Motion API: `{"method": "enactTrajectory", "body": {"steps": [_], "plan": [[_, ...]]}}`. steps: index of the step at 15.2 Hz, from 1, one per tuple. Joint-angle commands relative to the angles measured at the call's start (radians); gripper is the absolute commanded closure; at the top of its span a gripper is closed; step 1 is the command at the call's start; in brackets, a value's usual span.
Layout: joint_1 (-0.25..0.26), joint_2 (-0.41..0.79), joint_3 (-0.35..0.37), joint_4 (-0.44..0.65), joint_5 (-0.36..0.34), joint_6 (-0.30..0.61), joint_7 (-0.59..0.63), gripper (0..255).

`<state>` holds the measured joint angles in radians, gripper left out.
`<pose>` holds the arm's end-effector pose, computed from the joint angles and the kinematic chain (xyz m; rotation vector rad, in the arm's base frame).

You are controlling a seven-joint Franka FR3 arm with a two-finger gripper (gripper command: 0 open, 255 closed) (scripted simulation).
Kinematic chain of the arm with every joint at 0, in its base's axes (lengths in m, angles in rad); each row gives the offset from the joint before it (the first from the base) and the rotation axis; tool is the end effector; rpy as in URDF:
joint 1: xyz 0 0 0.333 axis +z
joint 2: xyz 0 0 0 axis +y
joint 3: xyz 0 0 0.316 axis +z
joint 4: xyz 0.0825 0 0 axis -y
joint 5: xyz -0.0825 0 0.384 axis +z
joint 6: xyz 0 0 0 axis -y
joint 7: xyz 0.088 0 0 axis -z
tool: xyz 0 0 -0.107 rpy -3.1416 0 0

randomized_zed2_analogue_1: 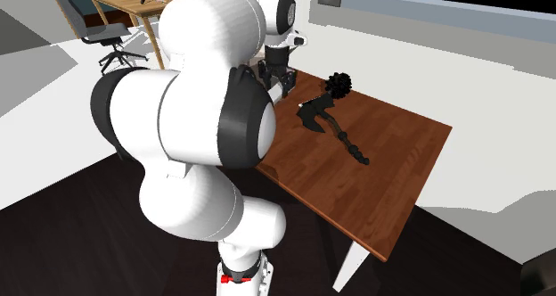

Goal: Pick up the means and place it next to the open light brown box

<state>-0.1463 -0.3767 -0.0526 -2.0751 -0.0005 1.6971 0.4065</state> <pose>0.4305 -0.0901 0.5828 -2.9828 0.9254 0.0059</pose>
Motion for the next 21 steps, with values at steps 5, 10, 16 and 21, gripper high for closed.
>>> {"method": "enactTrajectory", "body": {"steps": [5,10,16,21], "plan": [[0.0,-0.004,0.0,-0.083,0.0,0.08,0.0,255],[0.0,-0.001,-0.001,-0.148,0.0,0.148,-0.001,255],[-0.001,0.009,-0.002,-0.22,0.0,0.23,-0.002,255],[-0.001,0.024,-0.003,-0.274,0.0,0.3,-0.004,255]]}}
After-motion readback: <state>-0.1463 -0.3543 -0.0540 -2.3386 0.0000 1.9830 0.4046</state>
